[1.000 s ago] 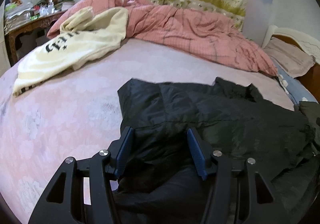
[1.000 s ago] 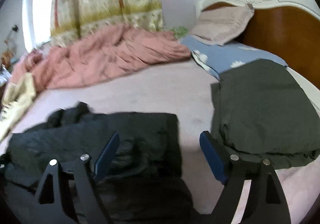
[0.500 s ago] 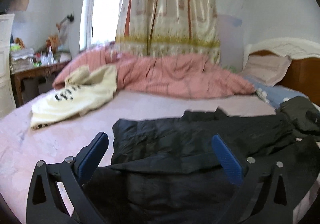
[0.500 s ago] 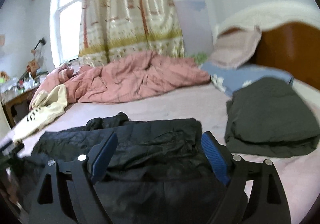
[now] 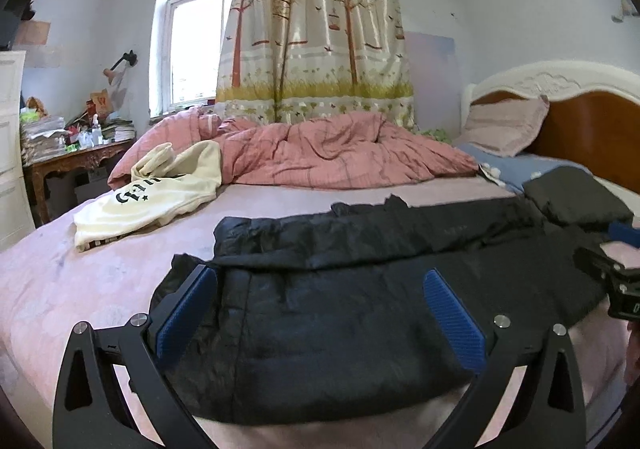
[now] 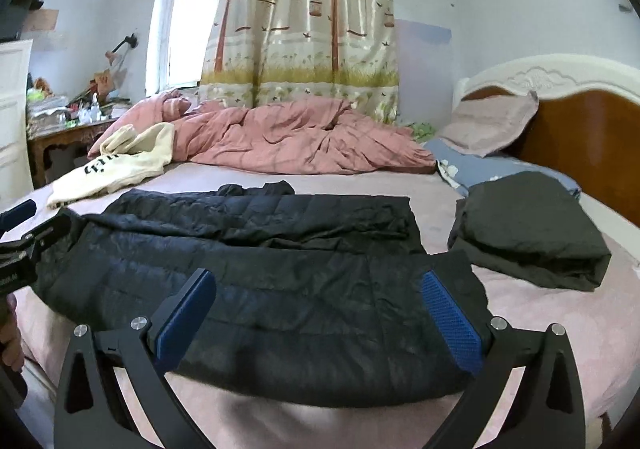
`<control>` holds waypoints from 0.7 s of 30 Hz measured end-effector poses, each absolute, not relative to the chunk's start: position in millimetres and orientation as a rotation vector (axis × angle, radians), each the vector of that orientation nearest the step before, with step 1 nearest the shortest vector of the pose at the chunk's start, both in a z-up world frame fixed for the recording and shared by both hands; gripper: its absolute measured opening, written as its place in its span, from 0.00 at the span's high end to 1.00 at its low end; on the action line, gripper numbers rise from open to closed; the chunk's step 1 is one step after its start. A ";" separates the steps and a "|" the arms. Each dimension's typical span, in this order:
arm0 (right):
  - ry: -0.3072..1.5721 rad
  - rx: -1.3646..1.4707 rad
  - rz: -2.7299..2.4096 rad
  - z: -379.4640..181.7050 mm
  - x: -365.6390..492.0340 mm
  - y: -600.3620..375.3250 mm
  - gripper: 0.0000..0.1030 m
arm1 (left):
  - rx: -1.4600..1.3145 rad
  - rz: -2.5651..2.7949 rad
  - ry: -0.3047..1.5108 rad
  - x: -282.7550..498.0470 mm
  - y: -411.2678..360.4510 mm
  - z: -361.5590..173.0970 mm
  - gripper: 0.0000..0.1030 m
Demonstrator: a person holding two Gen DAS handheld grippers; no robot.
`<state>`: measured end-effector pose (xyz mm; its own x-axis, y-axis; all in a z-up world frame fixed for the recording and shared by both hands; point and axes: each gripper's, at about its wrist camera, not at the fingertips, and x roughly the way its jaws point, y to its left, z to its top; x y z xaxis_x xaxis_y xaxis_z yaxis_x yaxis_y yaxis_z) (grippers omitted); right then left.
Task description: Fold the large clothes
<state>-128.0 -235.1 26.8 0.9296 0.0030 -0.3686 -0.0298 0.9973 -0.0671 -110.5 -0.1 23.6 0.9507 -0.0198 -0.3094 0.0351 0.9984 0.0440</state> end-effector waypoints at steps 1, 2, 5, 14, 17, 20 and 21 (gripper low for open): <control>0.384 -0.072 0.020 25.2 -130.9 -234.6 0.00 | 0.065 -0.025 0.314 -112.4 -2.6 23.0 0.00; 0.389 -0.068 0.023 24.2 -132.2 -235.3 0.00 | 0.082 -0.021 0.309 -114.6 -5.1 22.0 0.00; 0.419 -0.056 0.024 20.3 -133.4 -236.5 0.00 | 0.120 -0.026 0.310 -117.1 -10.5 18.8 0.00; 0.456 -0.083 0.004 14.9 -133.5 -237.8 0.00 | 0.167 -0.087 0.433 -109.1 -20.8 2.8 0.00; 0.487 -0.087 -0.005 11.0 -127.7 -240.0 0.00 | 0.204 -0.136 0.536 -99.4 -25.9 -10.3 0.00; 0.569 -0.141 0.000 1.9 -117.5 -238.9 0.00 | 0.285 -0.135 0.596 -93.6 -34.9 -24.7 0.00; 0.614 -0.179 0.006 -4.7 -112.4 -236.9 0.00 | 0.316 -0.140 0.616 -92.8 -38.8 -30.4 0.00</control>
<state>-112.4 -236.9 -4.7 0.8177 -0.0471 -0.5738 -0.0592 0.9845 -0.1651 -92.8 -38.8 -30.3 0.8085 -0.0352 -0.5875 0.2217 0.9429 0.2487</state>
